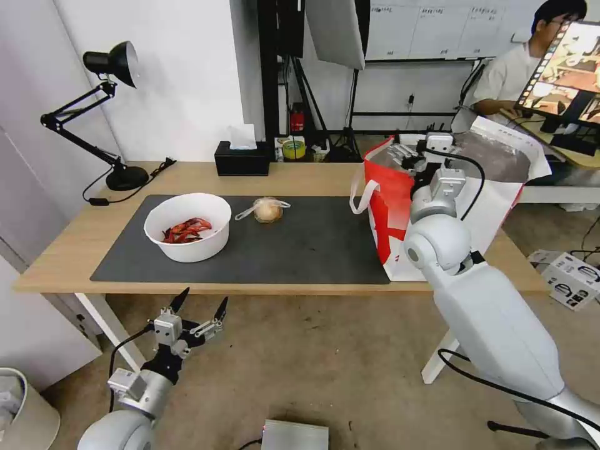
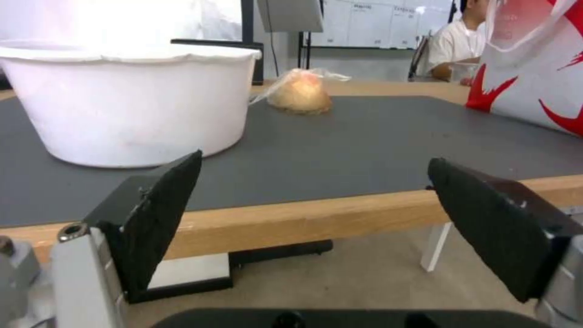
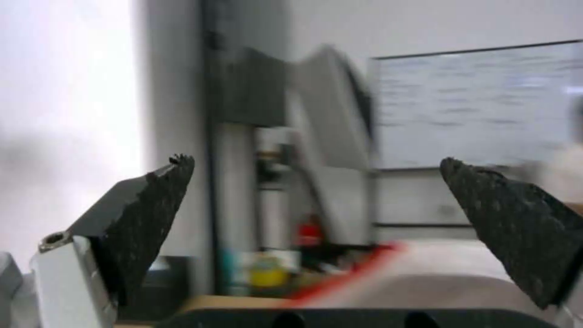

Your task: Pick up the trash from the table and place it into the takeout bag.

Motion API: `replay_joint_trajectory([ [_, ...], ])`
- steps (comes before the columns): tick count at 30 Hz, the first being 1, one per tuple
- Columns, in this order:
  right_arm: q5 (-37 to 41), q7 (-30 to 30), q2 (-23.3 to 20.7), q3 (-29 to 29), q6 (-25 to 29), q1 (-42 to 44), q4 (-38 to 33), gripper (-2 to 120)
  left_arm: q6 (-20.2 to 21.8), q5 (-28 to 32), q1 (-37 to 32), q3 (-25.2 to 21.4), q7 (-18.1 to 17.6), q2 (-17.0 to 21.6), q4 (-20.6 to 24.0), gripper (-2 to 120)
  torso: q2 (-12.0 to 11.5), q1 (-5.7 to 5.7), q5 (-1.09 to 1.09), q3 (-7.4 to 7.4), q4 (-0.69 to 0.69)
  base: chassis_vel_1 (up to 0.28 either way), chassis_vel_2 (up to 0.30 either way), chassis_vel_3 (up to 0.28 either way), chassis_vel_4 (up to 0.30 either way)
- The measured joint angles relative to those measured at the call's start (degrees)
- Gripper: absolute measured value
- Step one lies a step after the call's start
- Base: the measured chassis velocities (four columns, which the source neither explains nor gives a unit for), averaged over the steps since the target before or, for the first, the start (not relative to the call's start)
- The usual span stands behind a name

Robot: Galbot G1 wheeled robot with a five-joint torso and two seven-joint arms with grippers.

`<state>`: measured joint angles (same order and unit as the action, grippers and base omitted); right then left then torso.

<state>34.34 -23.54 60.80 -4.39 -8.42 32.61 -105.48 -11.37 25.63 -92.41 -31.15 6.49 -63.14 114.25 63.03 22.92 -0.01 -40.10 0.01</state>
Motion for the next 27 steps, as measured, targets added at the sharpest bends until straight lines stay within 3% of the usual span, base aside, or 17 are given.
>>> replay_joint_trajectory([
  [8, 6.88, 9.99, -4.22, 2.16, 0.26, 2.98, -5.35, 100, 0.00, 0.24, 0.00, -0.49, -0.02, 0.11, -0.01, 100, 0.00, 0.00, 0.00, 0.00, 0.00, 0.000, 0.000, 0.000, 0.000],
  [11, 10.18, 13.59, -8.98, 2.50, -1.27, 7.88, -9.00, 100, -0.05, 0.30, 0.12, -0.48, -0.02, 0.03, -0.29, 100, 0.00, 0.00, 0.02, 0.00, 0.00, 0.000, 0.000, 0.000, 0.000],
  [19, 11.26, 15.60, -16.10, 1.91, -1.29, 19.44, -14.72, 100, -0.43, 0.26, 0.77, 0.25, 0.05, -0.35, -0.87, 100, 0.00, 0.00, 0.01, 0.00, -0.02, 0.000, 0.000, 0.000, 0.000],
  [27, 6.57, 14.67, -15.83, 0.93, 4.18, 29.51, -16.93, 100, -1.21, 0.07, -0.06, -0.42, 0.16, -1.01, -0.91, 100, 0.00, 0.00, 0.02, 0.00, -0.01, 0.000, 0.000, 0.000, 0.000],
])
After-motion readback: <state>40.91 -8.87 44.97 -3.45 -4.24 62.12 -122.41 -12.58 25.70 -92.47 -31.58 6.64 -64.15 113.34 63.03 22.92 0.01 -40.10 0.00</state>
